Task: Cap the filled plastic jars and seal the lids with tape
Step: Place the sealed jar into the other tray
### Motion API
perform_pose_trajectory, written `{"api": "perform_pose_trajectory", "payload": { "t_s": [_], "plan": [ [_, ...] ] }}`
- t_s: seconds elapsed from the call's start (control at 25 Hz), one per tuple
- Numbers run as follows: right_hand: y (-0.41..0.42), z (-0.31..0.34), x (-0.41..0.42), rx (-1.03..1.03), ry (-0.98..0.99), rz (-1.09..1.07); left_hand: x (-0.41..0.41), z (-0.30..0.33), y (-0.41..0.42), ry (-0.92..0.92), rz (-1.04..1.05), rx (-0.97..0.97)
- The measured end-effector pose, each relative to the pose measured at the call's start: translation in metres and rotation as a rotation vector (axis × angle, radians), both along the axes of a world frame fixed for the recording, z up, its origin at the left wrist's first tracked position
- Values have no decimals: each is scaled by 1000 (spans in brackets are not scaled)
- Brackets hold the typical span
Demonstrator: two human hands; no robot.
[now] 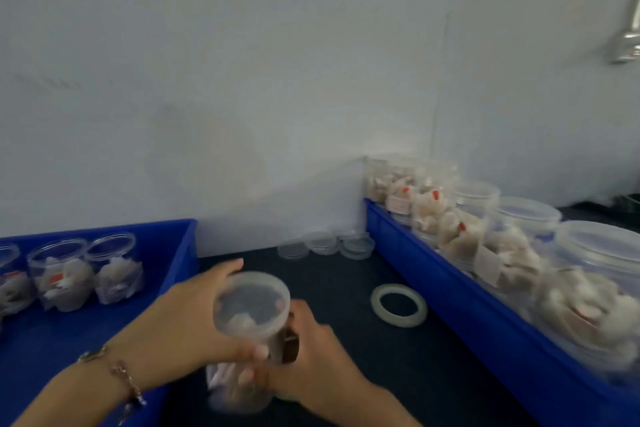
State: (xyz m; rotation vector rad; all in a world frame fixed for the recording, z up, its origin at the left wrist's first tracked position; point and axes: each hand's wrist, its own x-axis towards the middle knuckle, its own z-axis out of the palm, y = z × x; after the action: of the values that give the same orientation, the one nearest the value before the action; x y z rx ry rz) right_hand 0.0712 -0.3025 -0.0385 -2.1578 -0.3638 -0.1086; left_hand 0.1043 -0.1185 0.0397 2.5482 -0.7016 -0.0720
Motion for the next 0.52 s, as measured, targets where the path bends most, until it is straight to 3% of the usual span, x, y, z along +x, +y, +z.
{"api": "perform_pose_trajectory", "payload": {
  "t_s": [0.2, 0.32, 0.52],
  "plan": [
    [-64, 67, -49, 49, -30, -188, -27, 53, -66, -153, -162, -99],
    [-90, 112, -74, -5, -220, -288, -40, 91, -105, -256, -243, -67],
    [-138, 223, -72, -453, -495, -476, -24, 176, -166, -450, -323, -111]
  ]
}}
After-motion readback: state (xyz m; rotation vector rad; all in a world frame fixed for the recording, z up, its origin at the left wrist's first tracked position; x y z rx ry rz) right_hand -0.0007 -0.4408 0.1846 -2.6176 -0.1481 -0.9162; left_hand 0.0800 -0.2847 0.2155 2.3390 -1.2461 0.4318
